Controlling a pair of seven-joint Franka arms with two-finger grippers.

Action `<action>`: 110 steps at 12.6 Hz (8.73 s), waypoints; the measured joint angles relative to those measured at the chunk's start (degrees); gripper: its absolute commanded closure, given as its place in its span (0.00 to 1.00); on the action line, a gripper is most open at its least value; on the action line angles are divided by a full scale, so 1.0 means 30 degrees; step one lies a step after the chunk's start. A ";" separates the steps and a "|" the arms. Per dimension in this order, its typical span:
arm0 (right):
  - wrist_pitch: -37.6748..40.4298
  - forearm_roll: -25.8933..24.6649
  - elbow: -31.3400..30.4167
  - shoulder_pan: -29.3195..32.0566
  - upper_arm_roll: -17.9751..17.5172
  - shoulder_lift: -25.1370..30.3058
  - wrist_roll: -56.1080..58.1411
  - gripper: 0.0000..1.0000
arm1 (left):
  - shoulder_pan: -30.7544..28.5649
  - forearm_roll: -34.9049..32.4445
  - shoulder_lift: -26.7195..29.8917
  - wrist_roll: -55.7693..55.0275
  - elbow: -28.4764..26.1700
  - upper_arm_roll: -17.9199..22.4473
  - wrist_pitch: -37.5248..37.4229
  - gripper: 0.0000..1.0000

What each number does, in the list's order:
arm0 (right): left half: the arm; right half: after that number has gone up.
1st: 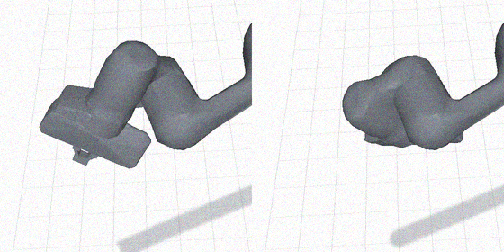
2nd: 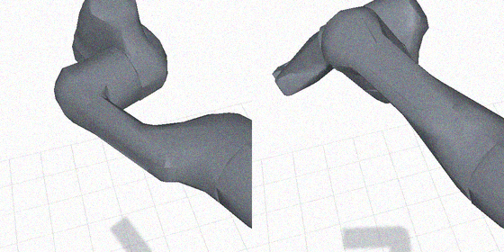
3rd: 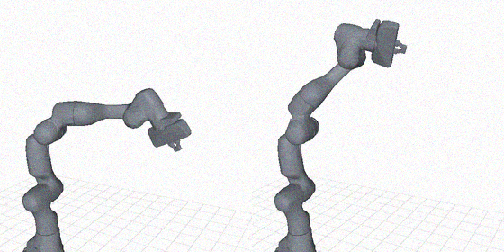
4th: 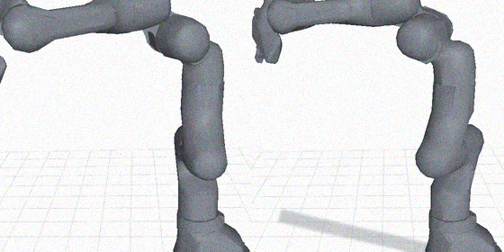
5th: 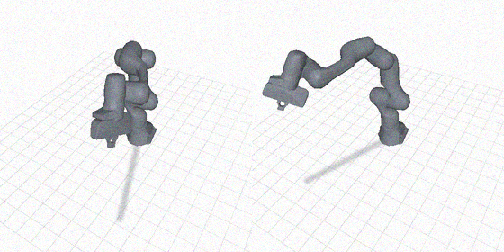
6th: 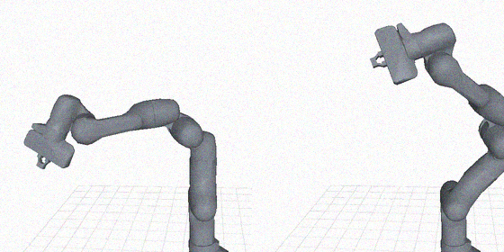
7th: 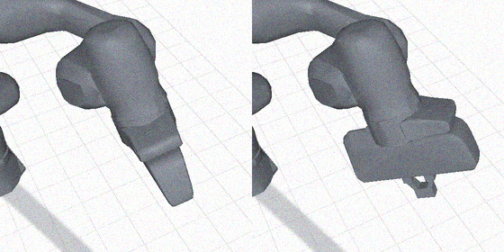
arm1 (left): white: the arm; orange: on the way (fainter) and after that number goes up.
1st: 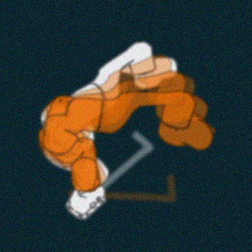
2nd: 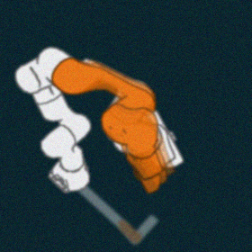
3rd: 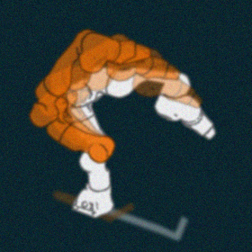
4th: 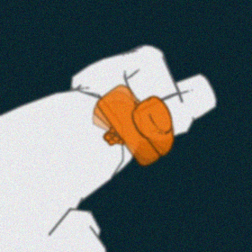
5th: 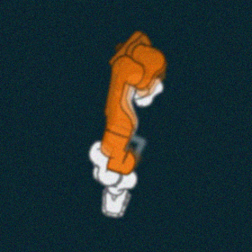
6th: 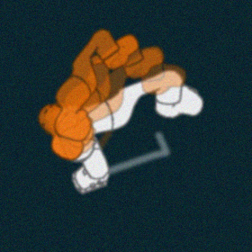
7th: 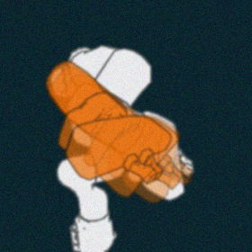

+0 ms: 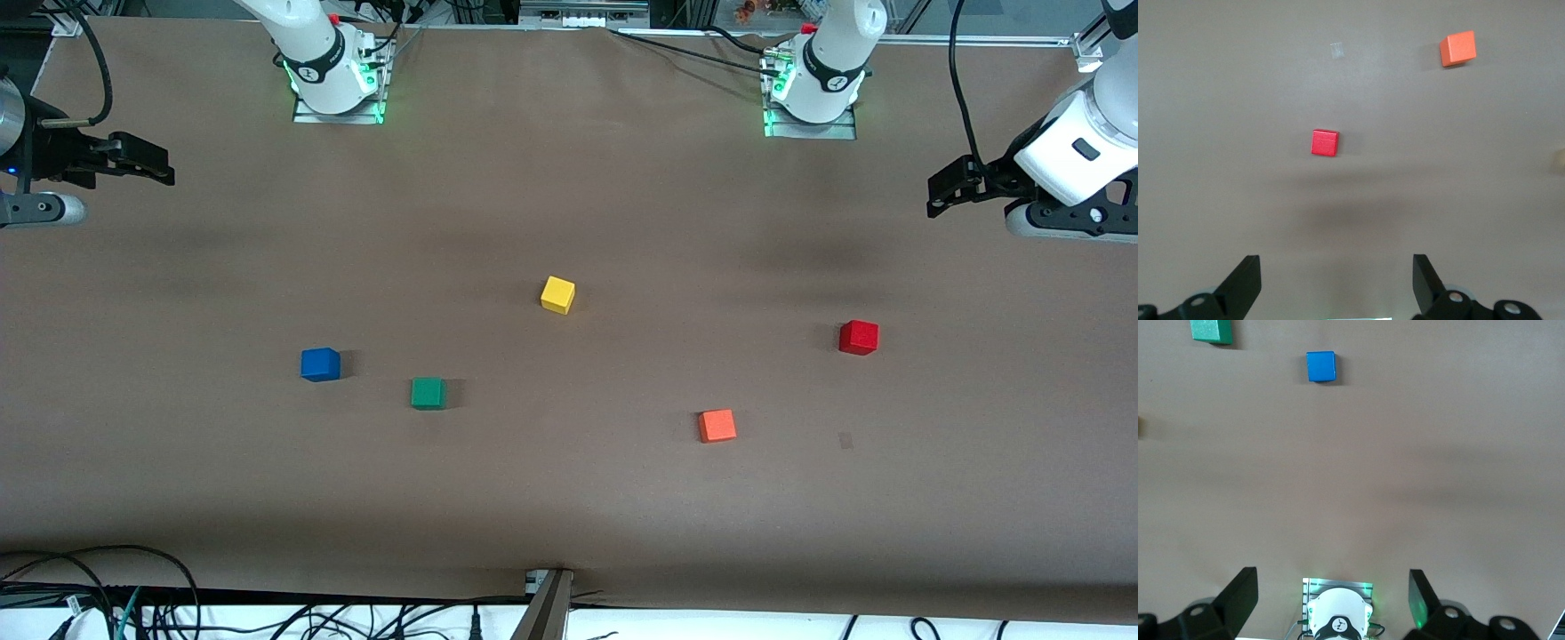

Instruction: Pass red block to right arm, stack on blue

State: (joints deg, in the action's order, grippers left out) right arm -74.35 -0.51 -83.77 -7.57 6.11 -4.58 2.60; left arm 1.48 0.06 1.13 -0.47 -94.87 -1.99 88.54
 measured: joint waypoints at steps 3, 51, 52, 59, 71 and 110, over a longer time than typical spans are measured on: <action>0.0000 0.0000 0.0000 0.0000 0.0000 -0.0001 0.0000 0.00 | -0.0024 0.0000 -0.0114 0.0000 0.0009 0.0048 -0.0001 0.00; -0.0280 0.0885 0.0462 -0.0022 -0.0008 -0.1915 -0.0001 0.00 | -0.1557 0.1702 -0.9776 1.9393 -0.4867 -0.0499 1.5425 0.93; -0.0284 0.1541 0.0463 -0.0014 -0.0005 -0.2049 -0.0001 0.00 | -0.1578 0.2856 -0.9779 2.0814 -0.4762 -0.0714 1.5425 0.93; -0.0311 0.6171 0.0456 -0.0014 -0.0009 -0.3569 0.0004 0.00 | -0.1472 1.3357 -1.0748 3.0375 -0.2896 -0.3769 1.4860 0.94; -0.2111 2.1918 0.0463 0.0290 -0.0077 -1.0371 0.5027 0.00 | 0.0931 3.4080 -1.3015 4.5418 -0.0871 -0.6984 1.2692 0.97; -1.0199 2.2299 0.1499 -0.4417 0.1896 -1.1541 0.6149 1.00 | 0.4391 3.9588 -1.4578 4.2912 0.2004 -0.6679 1.6577 0.00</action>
State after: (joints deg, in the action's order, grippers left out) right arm -104.94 66.39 -79.27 -20.82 11.79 -39.21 21.05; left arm 14.65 118.82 -42.60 128.26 -88.86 -22.02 138.28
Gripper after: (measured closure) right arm 0.427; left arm 0.000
